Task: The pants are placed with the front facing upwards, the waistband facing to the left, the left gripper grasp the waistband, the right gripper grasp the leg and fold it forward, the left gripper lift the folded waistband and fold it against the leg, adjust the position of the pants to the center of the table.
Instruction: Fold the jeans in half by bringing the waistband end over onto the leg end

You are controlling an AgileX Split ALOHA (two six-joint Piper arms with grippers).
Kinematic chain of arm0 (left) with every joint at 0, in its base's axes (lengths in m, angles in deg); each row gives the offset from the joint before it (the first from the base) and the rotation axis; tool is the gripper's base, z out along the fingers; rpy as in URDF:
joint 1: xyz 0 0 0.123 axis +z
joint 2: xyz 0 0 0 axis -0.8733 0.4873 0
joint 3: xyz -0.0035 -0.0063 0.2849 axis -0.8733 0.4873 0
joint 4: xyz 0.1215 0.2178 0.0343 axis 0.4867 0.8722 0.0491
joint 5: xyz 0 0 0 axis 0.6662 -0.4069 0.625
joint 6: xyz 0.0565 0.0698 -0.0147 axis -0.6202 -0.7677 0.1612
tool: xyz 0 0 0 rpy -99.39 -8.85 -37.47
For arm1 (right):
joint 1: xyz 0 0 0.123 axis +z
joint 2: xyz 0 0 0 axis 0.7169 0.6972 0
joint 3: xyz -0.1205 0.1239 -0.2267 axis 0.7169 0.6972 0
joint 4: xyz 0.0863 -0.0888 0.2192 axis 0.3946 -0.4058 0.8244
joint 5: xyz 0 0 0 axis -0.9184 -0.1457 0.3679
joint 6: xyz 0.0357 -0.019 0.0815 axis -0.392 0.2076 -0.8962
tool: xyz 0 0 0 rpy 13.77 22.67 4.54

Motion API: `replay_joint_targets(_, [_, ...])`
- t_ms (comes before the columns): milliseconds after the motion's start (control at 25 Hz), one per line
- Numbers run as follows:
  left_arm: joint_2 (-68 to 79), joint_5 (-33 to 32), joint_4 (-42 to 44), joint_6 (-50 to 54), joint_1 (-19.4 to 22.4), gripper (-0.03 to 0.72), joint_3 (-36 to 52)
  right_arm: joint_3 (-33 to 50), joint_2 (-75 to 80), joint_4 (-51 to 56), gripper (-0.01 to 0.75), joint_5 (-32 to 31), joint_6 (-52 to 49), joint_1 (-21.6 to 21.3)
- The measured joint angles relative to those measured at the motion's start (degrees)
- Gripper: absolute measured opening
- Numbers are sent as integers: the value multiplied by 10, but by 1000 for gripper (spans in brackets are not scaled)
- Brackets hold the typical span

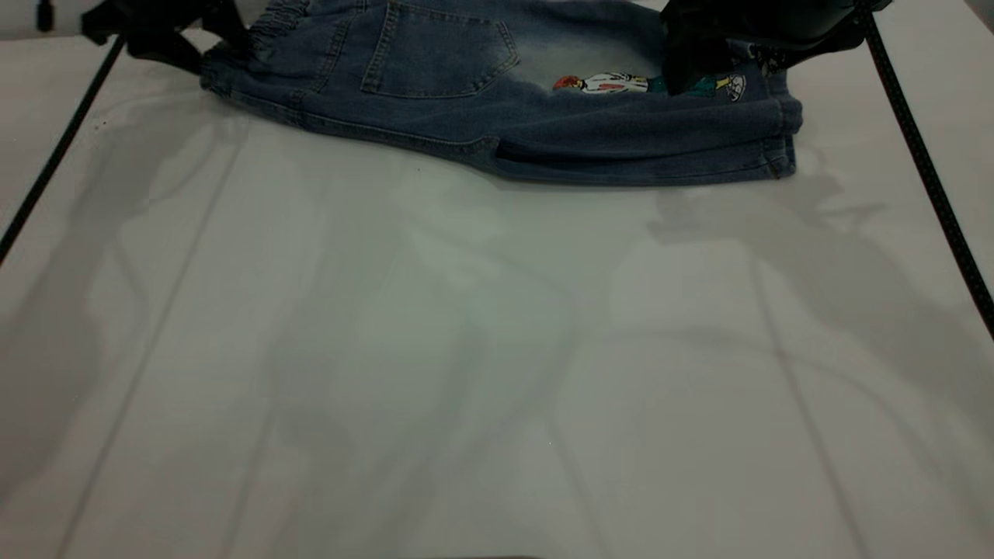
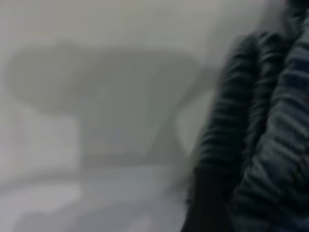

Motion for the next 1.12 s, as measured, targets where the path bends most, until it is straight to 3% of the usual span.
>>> replay_joint_targets(440, [42,0,-16,-20,0,428,-35,0,0,0,559,-5,0,1])
replay_joint_targets(560, [42,-1,-20,-20,0,300,-36,0,0,0,559,-4,0,1])
replay_joint_targets(640, [42,-4,-22,-21,0,140,-37,-5,0,0,558,-1,-1,1])
replay_joint_targets(720, [40,-11,-21,-23,0,57,-39,-13,0,1,558,11,-1,1])
replay_joint_targets(1120, [-28,-166,-13,-86,0,41,-39,-75,21,7,558,57,-5,1])
